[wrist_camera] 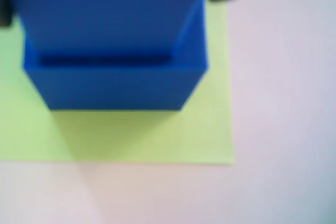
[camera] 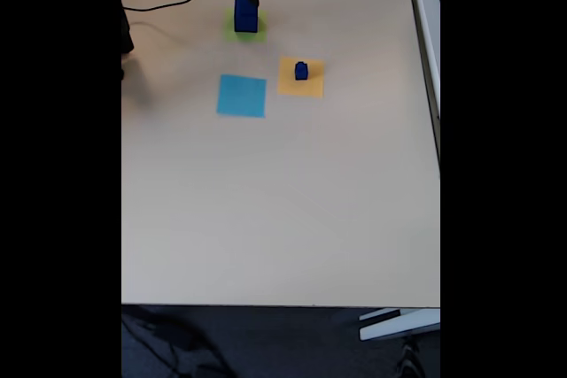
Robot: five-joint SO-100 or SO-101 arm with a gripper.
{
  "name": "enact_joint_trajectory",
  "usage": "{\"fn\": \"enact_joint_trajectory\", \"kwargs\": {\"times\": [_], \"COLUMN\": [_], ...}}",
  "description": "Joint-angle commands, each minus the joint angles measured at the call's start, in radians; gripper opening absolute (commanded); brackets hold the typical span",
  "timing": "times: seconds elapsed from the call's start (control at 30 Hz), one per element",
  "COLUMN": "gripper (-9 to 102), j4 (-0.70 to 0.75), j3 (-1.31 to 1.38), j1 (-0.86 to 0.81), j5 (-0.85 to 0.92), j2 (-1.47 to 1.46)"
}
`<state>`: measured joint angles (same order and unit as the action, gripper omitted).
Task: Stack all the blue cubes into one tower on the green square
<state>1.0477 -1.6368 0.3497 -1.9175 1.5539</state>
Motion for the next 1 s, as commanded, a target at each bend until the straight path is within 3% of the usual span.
{"fn": "enact_joint_trajectory", "kwargs": {"times": [0.0, 0.97], "gripper": [14, 14], "j4": [0.0, 0.015], "j3": [0.048, 0.083], "j1": [0.005, 0.012], "j5": [0.009, -0.012], "j2": [0.075, 0.058]}}
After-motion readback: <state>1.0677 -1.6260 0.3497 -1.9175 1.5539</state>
